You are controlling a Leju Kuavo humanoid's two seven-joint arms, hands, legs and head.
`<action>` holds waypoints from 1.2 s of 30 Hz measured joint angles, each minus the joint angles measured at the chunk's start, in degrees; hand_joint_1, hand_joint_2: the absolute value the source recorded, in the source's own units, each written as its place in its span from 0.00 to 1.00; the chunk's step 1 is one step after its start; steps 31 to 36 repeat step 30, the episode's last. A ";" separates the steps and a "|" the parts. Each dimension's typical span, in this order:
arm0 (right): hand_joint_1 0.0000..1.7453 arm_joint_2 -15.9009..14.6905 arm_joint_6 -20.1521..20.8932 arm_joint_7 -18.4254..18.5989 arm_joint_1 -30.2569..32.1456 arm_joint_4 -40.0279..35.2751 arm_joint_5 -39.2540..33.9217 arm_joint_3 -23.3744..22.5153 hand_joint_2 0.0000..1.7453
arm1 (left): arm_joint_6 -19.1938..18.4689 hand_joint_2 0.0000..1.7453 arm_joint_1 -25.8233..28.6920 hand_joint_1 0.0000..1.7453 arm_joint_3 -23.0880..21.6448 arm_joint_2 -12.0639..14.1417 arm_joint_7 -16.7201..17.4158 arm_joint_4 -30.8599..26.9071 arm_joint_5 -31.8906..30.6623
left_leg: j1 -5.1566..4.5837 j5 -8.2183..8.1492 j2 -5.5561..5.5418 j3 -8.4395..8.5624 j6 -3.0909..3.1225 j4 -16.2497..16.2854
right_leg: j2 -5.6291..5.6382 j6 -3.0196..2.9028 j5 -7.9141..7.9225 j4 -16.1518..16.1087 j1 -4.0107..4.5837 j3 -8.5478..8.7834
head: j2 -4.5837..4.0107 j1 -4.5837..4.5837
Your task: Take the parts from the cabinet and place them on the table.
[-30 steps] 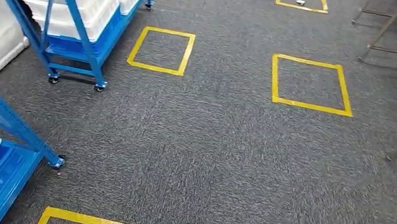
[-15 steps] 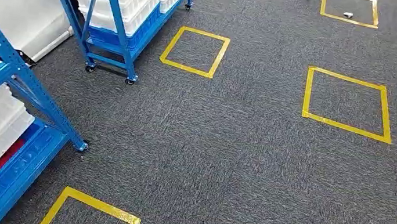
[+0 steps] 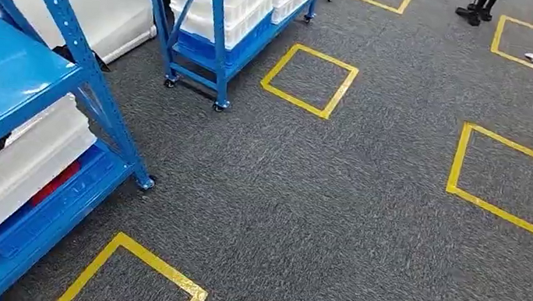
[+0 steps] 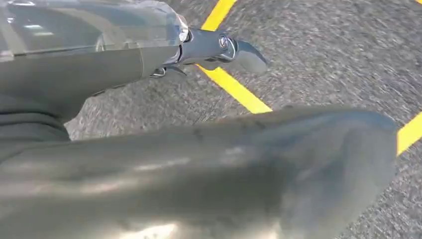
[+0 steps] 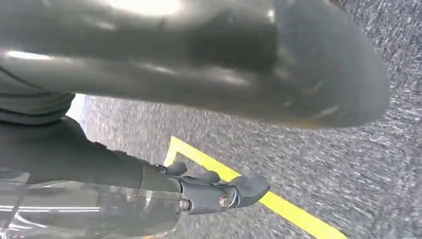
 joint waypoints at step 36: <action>0.00 0.79 0.42 0.00 0.61 0.09 2.47 1.57 0.00 | -0.31 0.00 0.06 0.00 0.02 -0.04 0.46 0.04 0.33 | -0.39 -0.06 0.56 0.02 0.32 -0.03 | -0.34 -0.04 -1.63 4.18 0.19 -2.75 | 0.00 -0.04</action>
